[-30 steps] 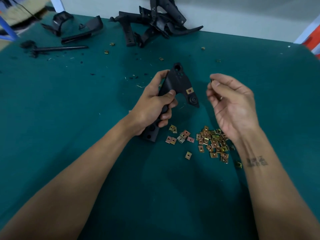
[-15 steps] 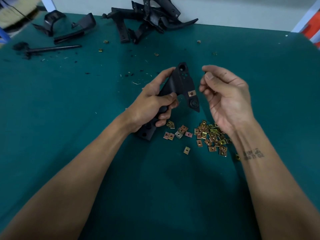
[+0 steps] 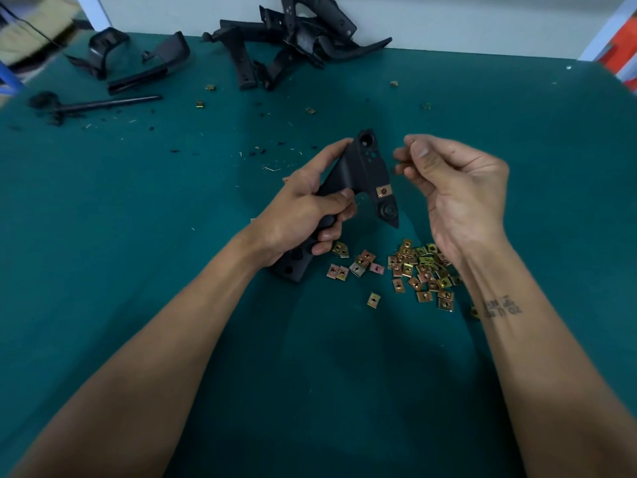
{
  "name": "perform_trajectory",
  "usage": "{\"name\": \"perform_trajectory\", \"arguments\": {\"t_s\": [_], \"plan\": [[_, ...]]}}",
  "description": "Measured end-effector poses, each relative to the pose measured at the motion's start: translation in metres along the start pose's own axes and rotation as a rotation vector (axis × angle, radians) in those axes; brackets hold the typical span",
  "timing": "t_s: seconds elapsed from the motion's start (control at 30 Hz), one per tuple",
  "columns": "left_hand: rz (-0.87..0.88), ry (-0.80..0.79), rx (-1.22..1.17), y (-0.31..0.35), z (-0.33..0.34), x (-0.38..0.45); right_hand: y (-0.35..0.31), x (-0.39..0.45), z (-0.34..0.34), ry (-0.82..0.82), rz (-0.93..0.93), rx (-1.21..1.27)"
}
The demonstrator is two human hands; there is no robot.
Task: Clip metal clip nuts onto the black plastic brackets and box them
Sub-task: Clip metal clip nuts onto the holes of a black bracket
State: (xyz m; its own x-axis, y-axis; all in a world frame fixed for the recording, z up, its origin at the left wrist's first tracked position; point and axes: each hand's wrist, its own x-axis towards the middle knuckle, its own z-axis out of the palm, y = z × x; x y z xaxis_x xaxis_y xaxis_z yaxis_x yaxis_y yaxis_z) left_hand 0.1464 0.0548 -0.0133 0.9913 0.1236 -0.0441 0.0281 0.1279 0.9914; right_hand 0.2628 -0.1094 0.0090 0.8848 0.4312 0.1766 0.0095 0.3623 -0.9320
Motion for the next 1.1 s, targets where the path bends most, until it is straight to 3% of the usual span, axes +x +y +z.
{"name": "perform_trajectory", "arguments": {"t_s": [0.17, 0.37, 0.63, 1.1], "plan": [[0.001, -0.005, 0.016, 0.000, 0.000, 0.000, 0.001, 0.001, -0.001, 0.002, -0.018, -0.023], [0.002, -0.004, 0.033, -0.002, -0.001, 0.001, 0.008, 0.003, -0.004, 0.037, -0.119, -0.393], [-0.005, -0.003, 0.046, -0.004, -0.001, 0.003, -0.002, -0.004, 0.002, -0.094, -0.013, -0.089], [0.050, -0.043, 0.070, -0.003, 0.003, 0.002, -0.001, -0.006, 0.011, -0.017, 0.015, -0.110]]}}
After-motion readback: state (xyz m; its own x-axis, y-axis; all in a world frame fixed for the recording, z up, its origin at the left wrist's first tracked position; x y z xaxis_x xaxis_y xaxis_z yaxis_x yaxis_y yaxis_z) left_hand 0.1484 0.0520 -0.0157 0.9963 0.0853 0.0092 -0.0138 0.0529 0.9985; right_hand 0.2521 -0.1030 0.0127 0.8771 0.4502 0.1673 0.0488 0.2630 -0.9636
